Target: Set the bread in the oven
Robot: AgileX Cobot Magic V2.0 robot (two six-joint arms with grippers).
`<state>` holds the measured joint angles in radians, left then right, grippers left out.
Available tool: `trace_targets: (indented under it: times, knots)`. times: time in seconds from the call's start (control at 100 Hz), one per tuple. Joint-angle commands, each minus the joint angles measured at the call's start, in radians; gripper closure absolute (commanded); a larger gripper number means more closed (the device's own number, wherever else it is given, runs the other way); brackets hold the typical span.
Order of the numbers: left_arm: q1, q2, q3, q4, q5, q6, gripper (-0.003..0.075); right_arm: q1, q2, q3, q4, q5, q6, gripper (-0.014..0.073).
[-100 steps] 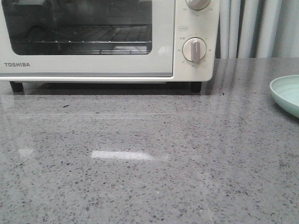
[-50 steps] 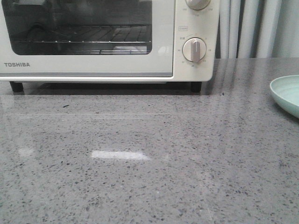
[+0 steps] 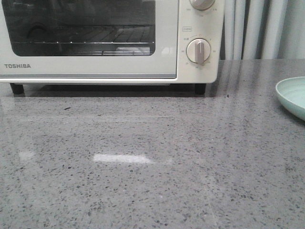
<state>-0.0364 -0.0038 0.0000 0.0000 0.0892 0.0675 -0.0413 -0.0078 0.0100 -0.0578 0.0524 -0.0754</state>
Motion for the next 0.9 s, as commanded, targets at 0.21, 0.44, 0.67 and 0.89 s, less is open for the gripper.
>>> trace_targets:
  times: [0.21, 0.44, 0.67, 0.89]
  knots:
    - [0.004, -0.03, 0.023, -0.016, -0.174, -0.004, 0.0741, -0.006, -0.021, 0.012, -0.008, -0.3, -0.006, 0.065]
    - [0.004, -0.03, 0.023, -0.069, -0.382, -0.098, 0.0741, -0.006, -0.021, 0.012, 0.002, -0.387, 0.005, 0.065]
    - [0.004, -0.026, 0.016, -0.127, -0.402, -0.116, 0.0742, -0.006, -0.021, 0.002, 0.002, -0.331, 0.264, 0.065]
    - [0.004, 0.042, -0.177, -0.153, -0.204, -0.121, 0.0742, -0.002, 0.006, -0.144, 0.002, 0.034, 0.443, 0.0648]
